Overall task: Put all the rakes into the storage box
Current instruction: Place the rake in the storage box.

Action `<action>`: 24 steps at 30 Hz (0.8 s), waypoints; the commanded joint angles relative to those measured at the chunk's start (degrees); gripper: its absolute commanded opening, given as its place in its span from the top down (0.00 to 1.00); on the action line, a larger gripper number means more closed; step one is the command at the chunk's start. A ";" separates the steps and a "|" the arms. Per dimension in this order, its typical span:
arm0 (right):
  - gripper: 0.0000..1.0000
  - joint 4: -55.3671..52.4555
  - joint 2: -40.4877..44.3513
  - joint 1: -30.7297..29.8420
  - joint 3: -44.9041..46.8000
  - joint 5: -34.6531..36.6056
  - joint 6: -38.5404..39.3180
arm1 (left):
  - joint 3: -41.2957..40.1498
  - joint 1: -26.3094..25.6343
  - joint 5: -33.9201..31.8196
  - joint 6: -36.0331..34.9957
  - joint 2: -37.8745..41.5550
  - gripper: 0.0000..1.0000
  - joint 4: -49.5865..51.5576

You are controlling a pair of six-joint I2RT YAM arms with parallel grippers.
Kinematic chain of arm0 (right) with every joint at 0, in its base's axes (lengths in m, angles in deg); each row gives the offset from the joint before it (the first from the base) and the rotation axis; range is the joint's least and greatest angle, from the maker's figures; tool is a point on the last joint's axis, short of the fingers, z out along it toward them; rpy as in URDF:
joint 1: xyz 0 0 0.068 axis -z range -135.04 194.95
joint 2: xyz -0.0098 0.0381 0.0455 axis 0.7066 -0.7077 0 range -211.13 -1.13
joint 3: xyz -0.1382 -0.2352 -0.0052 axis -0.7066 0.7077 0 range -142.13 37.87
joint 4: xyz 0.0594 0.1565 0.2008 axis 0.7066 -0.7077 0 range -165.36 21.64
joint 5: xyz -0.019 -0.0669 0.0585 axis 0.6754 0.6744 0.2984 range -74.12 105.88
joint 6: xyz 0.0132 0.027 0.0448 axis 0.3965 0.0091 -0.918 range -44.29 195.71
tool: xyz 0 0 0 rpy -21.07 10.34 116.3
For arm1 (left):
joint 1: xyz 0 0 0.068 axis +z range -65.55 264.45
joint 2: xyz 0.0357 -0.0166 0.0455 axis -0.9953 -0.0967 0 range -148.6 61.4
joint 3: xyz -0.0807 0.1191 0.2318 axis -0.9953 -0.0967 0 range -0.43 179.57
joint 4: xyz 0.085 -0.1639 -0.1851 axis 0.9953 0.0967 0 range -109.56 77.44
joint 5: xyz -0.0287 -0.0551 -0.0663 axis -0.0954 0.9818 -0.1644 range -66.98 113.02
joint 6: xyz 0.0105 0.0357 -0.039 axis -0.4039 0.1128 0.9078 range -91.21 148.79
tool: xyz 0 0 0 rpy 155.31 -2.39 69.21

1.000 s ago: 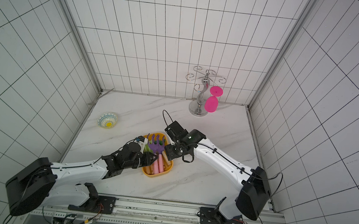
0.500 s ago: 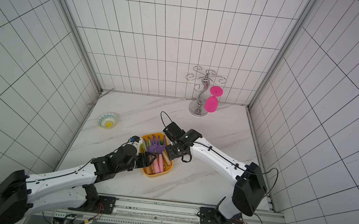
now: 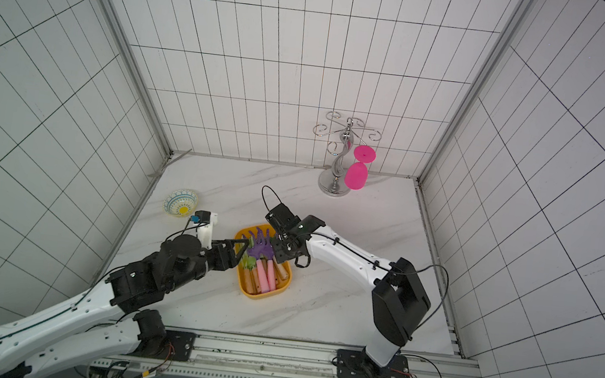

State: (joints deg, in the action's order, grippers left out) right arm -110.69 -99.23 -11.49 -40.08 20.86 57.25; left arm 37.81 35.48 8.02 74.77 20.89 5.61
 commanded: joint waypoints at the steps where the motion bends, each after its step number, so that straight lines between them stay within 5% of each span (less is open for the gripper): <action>1: 0.45 4.73 -2.86 -2.23 -4.77 2.09 0.17 | 0.31 2.88 -6.87 -0.91 2.51 0.24 10.08; 11: 0.52 9.61 -11.41 -5.89 -9.65 5.49 3.33 | -5.17 19.77 0.95 4.20 7.68 0.24 20.97; 20: 0.66 9.54 -12.48 -6.31 -6.81 5.59 1.68 | -6.13 21.39 2.90 3.38 6.32 0.24 20.22; 24: 0.57 8.65 -10.21 -6.48 -6.01 7.01 1.50 | -6.33 21.51 4.41 3.16 3.30 0.24 18.81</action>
State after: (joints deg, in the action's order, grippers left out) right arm -100.94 -112.19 -17.44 -47.64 25.80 59.35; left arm 32.06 56.77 10.90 78.49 25.59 25.82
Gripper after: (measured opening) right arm 0.417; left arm 0.760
